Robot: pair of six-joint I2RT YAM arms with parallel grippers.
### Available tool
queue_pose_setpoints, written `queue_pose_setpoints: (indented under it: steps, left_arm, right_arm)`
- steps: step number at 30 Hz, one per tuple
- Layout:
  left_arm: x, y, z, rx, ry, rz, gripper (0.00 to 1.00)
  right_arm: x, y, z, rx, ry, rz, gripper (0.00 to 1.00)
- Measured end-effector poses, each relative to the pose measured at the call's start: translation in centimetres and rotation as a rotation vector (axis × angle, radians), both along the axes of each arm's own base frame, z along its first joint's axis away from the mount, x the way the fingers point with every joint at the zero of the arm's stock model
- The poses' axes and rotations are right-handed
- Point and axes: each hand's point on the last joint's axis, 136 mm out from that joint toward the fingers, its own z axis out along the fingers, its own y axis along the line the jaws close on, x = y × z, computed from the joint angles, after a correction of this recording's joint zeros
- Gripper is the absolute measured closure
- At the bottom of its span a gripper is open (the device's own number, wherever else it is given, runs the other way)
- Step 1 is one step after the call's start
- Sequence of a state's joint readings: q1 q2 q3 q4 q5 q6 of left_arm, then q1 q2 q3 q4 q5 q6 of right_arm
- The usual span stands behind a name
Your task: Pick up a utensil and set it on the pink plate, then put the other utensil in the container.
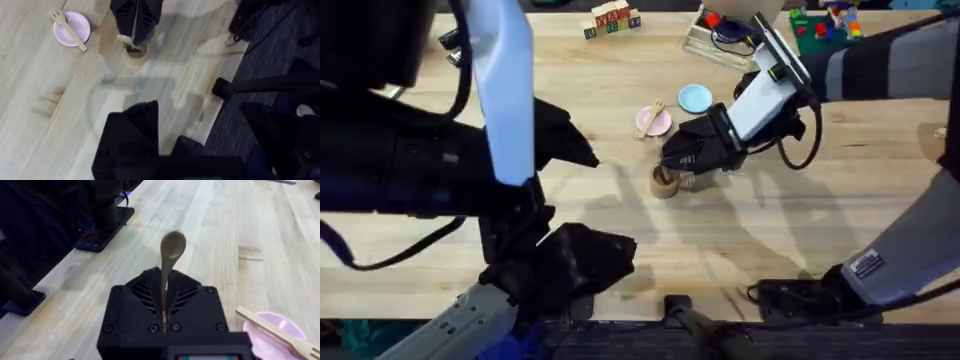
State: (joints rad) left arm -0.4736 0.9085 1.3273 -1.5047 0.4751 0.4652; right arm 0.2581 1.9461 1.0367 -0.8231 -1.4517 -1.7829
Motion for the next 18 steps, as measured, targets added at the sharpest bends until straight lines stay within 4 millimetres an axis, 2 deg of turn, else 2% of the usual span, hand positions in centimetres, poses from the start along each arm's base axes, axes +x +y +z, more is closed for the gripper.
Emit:
queue_pose_setpoints:
  steps: [5,11,15,18]
  left_arm:
    - [0.0,0.0,0.0,0.000,0.000,0.000,0.008]
    - [0.0,0.0,0.0,0.000,0.000,0.000,0.008]
    - [0.0,0.0,0.0,0.001,0.002,0.000,0.008]
    - [-0.1,0.0,0.0,0.001,0.003,0.000,0.008]
  right_arm:
    - [0.1,0.0,-0.1,0.001,-0.001,0.000,0.968]
    - [0.0,0.1,-1.5,-0.010,0.040,0.003,0.968]
    - [-0.1,0.2,-1.6,-0.012,0.045,0.008,0.968]
    - [-0.1,0.3,-1.6,-0.012,0.045,0.010,0.934]
